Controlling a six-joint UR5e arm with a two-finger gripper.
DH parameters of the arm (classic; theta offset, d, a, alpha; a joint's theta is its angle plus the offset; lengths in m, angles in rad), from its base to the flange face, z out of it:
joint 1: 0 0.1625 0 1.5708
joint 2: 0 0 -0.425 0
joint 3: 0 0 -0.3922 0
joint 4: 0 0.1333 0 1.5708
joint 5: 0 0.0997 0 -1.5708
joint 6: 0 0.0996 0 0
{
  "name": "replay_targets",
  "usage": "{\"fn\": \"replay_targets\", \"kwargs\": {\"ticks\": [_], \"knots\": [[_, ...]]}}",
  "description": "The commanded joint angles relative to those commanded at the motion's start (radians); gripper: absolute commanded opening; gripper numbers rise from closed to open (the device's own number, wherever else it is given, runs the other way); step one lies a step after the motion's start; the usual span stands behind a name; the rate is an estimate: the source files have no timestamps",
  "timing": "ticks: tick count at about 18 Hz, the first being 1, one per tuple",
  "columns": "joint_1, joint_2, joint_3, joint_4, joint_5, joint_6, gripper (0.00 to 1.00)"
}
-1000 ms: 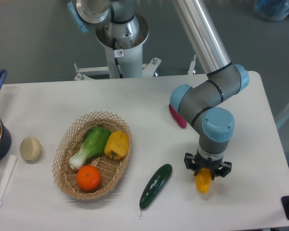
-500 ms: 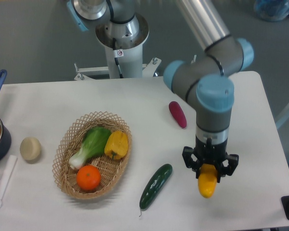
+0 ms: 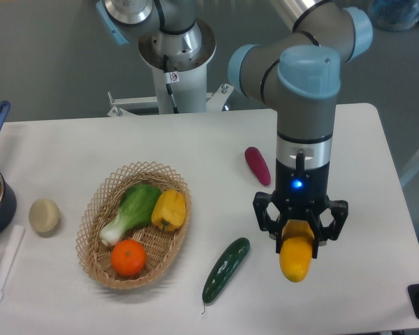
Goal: Pick up the mango from the table
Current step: 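Lift the held mango up off the table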
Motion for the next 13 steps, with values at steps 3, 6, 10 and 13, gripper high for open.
{"fn": "replay_targets", "kwargs": {"ticks": [3,6,10,13], "knots": [[0.006,0.006,-0.002,0.002,0.000,0.000,0.33],[0.008,0.006,0.000,0.002,0.000,0.000,0.33],[0.009,0.017,-0.008,-0.002,-0.002,0.000,0.33],[0.011,0.020,-0.011,-0.006,-0.003,0.000,0.33]]}}
